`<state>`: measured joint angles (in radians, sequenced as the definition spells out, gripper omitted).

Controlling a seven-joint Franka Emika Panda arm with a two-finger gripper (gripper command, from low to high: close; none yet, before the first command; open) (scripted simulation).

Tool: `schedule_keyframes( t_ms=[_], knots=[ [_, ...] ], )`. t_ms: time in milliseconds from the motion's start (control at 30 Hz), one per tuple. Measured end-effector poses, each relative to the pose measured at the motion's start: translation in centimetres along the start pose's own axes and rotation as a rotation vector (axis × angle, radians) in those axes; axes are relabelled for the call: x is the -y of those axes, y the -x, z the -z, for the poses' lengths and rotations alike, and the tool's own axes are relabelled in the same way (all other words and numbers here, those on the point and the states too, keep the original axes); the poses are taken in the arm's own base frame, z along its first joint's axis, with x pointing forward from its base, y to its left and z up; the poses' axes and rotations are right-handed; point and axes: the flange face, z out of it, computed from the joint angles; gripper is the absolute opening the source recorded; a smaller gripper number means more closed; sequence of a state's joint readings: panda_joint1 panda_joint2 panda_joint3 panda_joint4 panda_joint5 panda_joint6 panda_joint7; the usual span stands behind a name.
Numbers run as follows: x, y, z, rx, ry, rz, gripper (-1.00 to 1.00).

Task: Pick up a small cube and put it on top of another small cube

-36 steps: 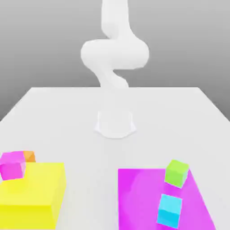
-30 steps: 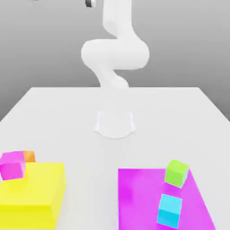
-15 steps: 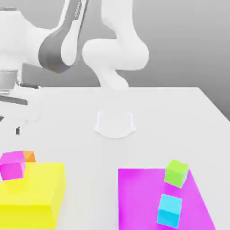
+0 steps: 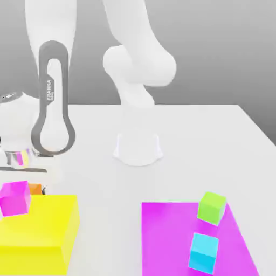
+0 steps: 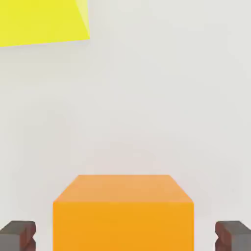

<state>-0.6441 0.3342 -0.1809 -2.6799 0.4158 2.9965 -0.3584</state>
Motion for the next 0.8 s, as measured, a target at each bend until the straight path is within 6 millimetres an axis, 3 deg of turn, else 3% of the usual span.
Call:
schedule_keyframes(
  t_ms=[133,367,700,800],
  knots=[
    [0.0,0.0,0.1,0.002,-0.002,0.000,-1.00],
    [0.6,-0.3,6.1,0.005,0.002,0.009,-1.00],
    [5.1,-6.0,13.3,-0.030,0.080,-0.203,-1.00],
    [6.5,-7.0,15.3,-0.041,0.085,-0.303,-1.00]
  ],
)
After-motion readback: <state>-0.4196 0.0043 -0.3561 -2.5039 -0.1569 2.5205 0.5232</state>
